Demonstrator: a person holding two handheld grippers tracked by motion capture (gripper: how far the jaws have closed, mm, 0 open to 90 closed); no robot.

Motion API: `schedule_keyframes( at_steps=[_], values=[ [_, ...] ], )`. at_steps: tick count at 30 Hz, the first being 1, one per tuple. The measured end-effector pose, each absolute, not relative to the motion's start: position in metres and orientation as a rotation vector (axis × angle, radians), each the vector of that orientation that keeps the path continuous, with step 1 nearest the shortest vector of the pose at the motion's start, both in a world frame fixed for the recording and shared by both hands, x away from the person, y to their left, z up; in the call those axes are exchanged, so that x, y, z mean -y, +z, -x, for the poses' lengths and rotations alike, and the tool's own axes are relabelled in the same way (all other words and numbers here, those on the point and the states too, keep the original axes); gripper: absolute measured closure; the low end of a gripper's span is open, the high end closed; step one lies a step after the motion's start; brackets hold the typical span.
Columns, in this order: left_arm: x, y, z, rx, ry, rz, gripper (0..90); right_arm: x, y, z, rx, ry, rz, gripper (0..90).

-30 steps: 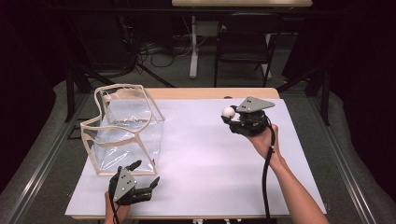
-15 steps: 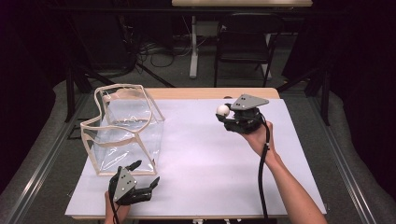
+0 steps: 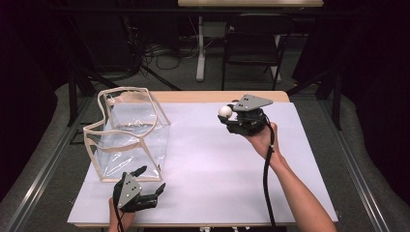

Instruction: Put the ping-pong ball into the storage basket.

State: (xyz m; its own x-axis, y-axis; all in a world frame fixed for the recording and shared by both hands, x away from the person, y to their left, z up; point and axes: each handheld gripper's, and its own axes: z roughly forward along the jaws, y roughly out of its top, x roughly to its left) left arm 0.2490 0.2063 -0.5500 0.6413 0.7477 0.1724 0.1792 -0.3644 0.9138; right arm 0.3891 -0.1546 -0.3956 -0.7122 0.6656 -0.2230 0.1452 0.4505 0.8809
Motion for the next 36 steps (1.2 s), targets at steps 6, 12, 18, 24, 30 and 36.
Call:
schedule_keyframes(
  at_steps=[6, 12, 18, 24, 30, 36],
  values=[
    [-0.207, -0.550, -0.249, -0.740, 0.730, -1.882, 16.0, 0.147, -0.393, -0.392, -2.158, 1.236, -0.663, 51.4],
    [-0.207, -0.550, -0.249, -0.739, 0.730, -1.879, 16.0, 0.137, -0.390, -0.393, -2.166, 1.241, -0.634, 51.4],
    [-0.207, -0.550, -0.249, -0.738, 0.728, -1.881, 16.0, 0.126, -0.388, -0.395, -2.178, 1.238, -0.604, 51.4],
    [-0.206, -0.550, -0.249, -0.735, 0.724, -1.884, 16.0, 0.118, -0.385, -0.398, -2.183, 1.243, -0.586, 51.5],
    [-0.207, -0.550, -0.249, -0.736, 0.730, -1.885, 16.0, 0.110, -0.383, -0.400, -2.192, 1.249, -0.572, 51.5],
    [-0.207, -0.550, -0.249, -0.735, 0.727, -1.884, 16.0, 0.105, -0.381, -0.403, -2.198, 1.253, -0.564, 51.4]
  ],
)
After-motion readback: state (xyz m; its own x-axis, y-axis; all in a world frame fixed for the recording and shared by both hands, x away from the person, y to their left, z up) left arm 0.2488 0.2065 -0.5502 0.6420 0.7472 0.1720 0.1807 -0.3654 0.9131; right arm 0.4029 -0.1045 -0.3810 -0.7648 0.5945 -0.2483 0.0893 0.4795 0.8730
